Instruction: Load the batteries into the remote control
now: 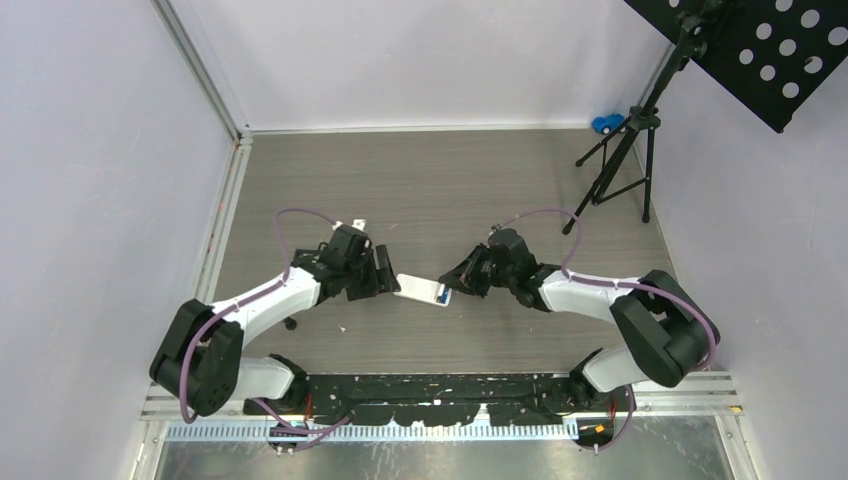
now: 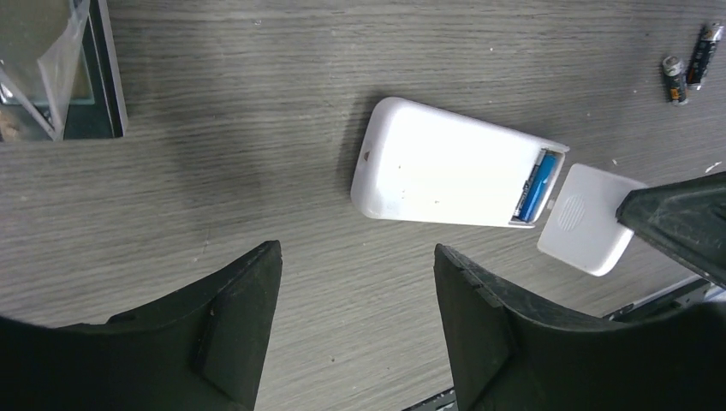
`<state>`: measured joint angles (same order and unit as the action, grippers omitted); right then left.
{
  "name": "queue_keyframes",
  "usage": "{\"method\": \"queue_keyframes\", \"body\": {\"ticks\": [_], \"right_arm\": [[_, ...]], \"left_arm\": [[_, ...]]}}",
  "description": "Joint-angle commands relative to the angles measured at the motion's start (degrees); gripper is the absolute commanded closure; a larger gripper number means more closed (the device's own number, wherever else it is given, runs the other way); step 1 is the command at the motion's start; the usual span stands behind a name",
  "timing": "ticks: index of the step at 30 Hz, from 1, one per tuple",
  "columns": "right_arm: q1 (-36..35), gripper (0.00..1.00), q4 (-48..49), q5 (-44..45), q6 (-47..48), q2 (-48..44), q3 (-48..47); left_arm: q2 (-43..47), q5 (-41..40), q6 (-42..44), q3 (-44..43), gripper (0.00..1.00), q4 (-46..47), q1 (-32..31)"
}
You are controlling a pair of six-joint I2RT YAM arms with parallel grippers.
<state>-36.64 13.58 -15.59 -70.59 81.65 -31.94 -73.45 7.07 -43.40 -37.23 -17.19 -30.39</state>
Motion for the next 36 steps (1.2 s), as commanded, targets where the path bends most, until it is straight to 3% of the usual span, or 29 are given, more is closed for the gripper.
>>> {"method": "queue_keyframes", "body": {"ticks": [1,22,36], "right_arm": [[0.73,1.00,4.21,-4.73,0.34,2.01,-1.58],[4.21,1.00,10.37,-10.25,-1.99,8.13,-0.89],[4.21,1.00,8.75,-9.96,-1.15,9.85,-0.87]], "left_arm": [[-1.59,-1.09,1.81,-0.24,0.33,5.17,0.41],[-5.78,-0.54,3.46,0.04,0.33,8.36,1.02],[-7.58,-1.04,3.59,0.75,0.39,9.20,1.04]]}}
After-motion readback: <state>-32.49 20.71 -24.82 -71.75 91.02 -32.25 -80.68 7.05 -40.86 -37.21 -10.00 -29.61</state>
